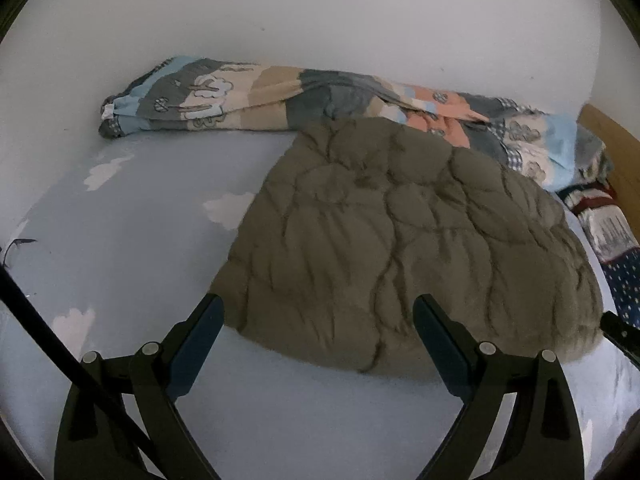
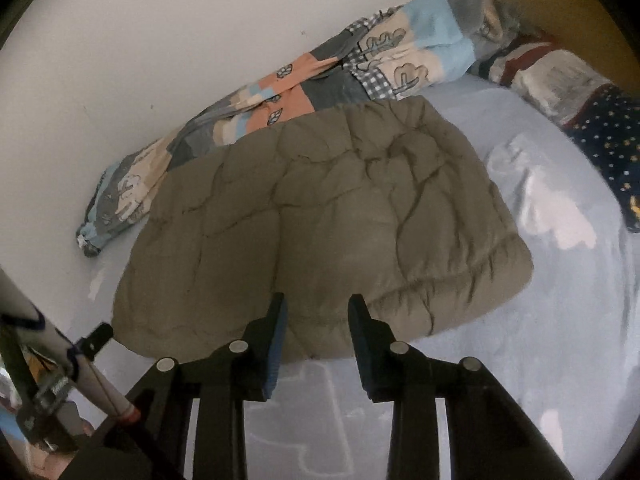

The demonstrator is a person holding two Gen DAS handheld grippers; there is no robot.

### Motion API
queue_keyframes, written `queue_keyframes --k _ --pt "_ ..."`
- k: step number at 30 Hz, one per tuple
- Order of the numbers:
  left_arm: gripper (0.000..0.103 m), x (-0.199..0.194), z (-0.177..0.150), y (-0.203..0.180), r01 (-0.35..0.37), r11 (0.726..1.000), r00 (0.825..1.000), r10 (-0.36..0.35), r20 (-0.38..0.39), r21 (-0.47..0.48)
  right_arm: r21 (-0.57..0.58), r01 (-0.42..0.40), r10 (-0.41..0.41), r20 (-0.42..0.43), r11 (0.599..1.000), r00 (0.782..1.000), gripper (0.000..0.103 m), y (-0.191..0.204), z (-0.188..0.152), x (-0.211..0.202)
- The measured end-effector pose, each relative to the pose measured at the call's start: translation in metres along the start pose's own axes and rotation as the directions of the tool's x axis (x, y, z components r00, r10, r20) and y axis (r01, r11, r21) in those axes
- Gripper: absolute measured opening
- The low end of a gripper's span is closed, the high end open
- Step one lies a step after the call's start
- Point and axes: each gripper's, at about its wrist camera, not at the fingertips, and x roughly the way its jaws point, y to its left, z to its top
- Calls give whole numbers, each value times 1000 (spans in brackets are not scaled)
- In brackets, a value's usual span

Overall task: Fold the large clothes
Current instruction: 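Press the folded jacket bundle flat with both tools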

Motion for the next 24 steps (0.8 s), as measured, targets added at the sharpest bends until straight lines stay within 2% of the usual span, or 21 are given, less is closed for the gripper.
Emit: queue_keyframes --k 2,5,7,9,14,17,21,24 --pt "95 10 5 -4 -1 1000 1000 0 1 27 -17 16 -15 38 1000 999 34 3 -2 0" --pt "95 27 9 -13 -38 996 999 38 8 86 -57 55 -50 84 997 995 34 6 6 12" --pt "95 49 6 -12 -70 992 996 75 -42 110 -41 38 -35 62 998 997 34 3 13 29" --pt "95 68 2 -7 -65 993 992 75 -101 96 -45 42 -40 43 998 998 34 3 15 45" --pt "100 84 0 -15 -97 982 986 117 -120 160 -62 69 -72 -48 996 996 35 2 9 86" --pt "101 93 0 -10 -76 986 983 99 -157 147 -74 69 -75 -79 995 994 35 -2 6 101" --pt "101 89 4 -3 -47 992 981 69 -183 118 -33 57 -60 -97 998 993 35 -8 4 103" --pt "101 67 18 11 22 999 988 -15 -154 38 -22 45 -47 -106 999 993 37 -10 7 94"
